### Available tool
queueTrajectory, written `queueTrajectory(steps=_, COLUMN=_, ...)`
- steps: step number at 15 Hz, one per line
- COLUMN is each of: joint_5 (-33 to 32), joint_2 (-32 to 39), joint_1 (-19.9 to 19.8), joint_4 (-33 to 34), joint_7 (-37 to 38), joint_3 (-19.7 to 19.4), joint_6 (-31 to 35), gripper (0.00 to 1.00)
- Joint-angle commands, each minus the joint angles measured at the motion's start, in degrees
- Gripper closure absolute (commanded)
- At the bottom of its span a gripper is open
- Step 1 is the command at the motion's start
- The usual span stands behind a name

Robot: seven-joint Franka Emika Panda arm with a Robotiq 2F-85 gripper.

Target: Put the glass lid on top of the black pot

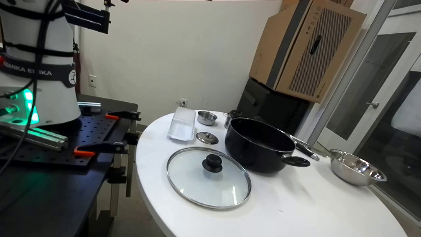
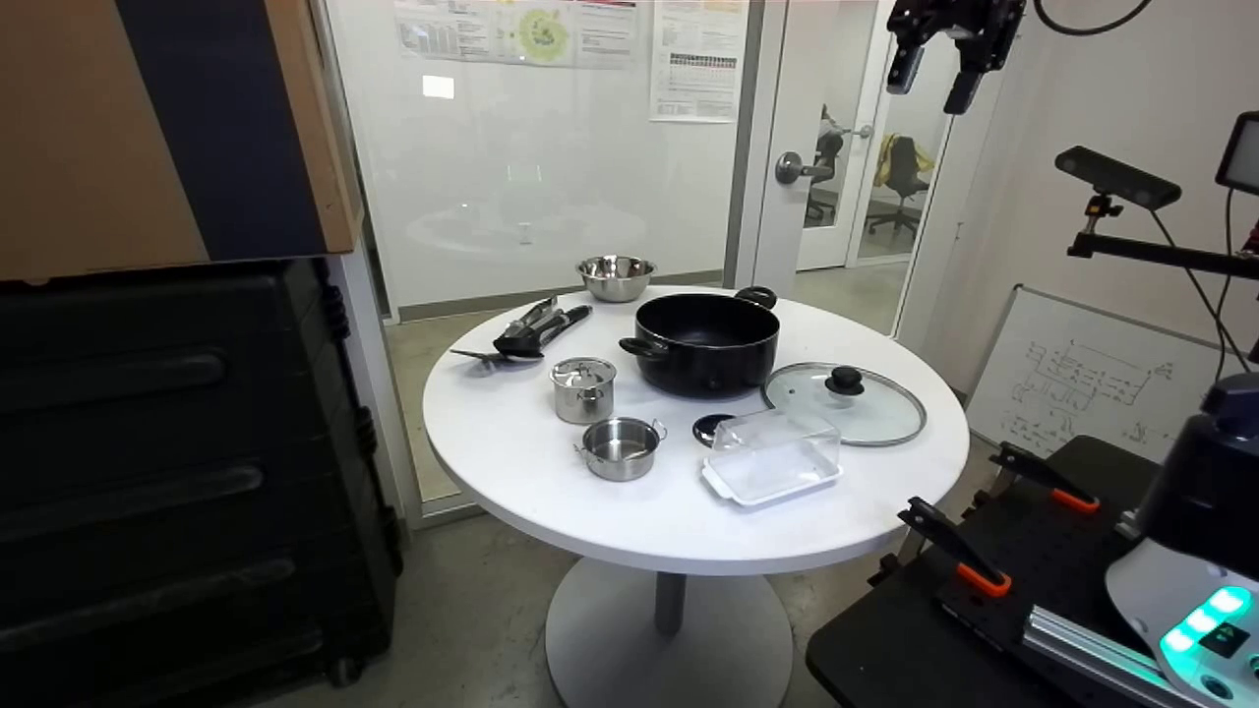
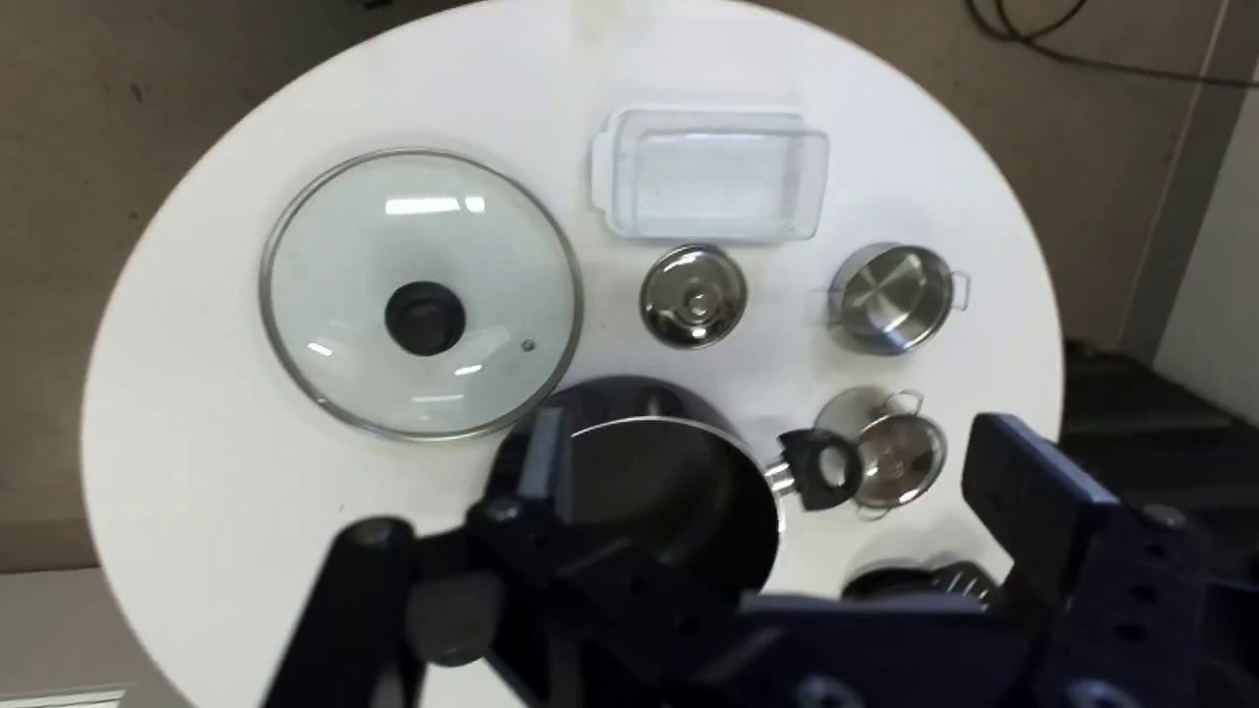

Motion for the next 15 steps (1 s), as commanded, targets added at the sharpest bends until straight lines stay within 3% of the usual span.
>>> queueTrajectory(steps=1, joint_5=-4.5, joint_2=3.3, joint_1=-6.9, joint_4=-2.5, joint_7=1.4, joint_3=-3.3, joint_6=9.2, gripper=0.0)
queueTrajectory(steps=5, joint_5=-9.3, joint_2=11.1, joint_1=-14.2, joint_4=-4.9, joint_7=5.6, joint_3=-5.9, joint_6=20.5, gripper=0.0)
queueTrajectory(steps=8, joint_5=-11.3, joint_2=18.7, joint_1=-17.9, joint_4=-5.2, joint_7=11.7, joint_3=-5.6, joint_6=27.8, gripper=0.0)
queueTrajectory(steps=12, joint_5=-12.2, joint_2=28.1, joint_1=-18.2, joint_4=-3.5, joint_7=17.5, joint_3=-4.9, joint_6=35.0, gripper=0.0)
queueTrajectory(steps=15, joint_5=-12.3, joint_2=34.0, joint_1=-16.8, joint_4=-0.6, joint_7=21.2, joint_3=-4.2, joint_6=32.3, gripper=0.0)
